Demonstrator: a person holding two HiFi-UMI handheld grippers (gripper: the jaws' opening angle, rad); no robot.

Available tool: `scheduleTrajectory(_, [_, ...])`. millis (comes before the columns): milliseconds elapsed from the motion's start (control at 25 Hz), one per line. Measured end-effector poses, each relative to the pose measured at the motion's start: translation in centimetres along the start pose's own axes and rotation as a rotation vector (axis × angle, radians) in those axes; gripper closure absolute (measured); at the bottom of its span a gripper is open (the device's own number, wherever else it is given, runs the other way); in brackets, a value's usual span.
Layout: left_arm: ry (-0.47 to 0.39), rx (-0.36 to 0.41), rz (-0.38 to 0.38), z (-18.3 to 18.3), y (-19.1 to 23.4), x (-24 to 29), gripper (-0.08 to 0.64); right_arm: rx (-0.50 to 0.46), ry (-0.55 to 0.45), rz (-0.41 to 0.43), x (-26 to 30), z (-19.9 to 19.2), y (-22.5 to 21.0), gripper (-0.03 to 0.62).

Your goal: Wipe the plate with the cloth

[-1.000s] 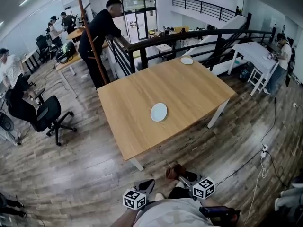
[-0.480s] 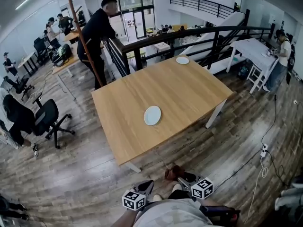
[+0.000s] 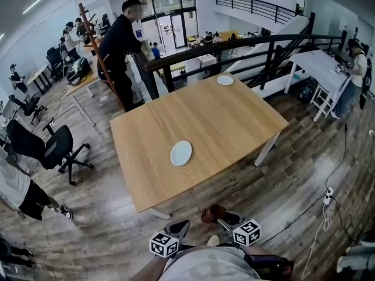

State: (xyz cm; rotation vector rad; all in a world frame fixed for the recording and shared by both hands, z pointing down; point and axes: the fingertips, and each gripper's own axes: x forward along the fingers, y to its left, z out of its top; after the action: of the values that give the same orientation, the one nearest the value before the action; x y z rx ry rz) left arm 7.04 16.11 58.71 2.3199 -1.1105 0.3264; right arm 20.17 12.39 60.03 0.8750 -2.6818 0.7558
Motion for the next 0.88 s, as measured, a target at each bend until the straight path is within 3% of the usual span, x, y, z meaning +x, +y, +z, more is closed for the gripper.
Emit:
scheduleTrajectory(360, [0.014,0.015,0.021,1.7,-0.5,3.3,0.546,0.029,-0.035,-0.002,-0.6,3.0,-5.3,0.466])
scheduleTrajectory(600, [0.021,0.0,0.011,3.1,1.5,5.3,0.547,0.034,-0.024,-0.019,1.5,4.4,-7.9,0.466])
scheduleTrajectory(880, [0.024,0.007,-0.066,6.2,4.8,9.9,0.547,0.017,0.02,-0.037,4.6,6.0,-9.2,0.466])
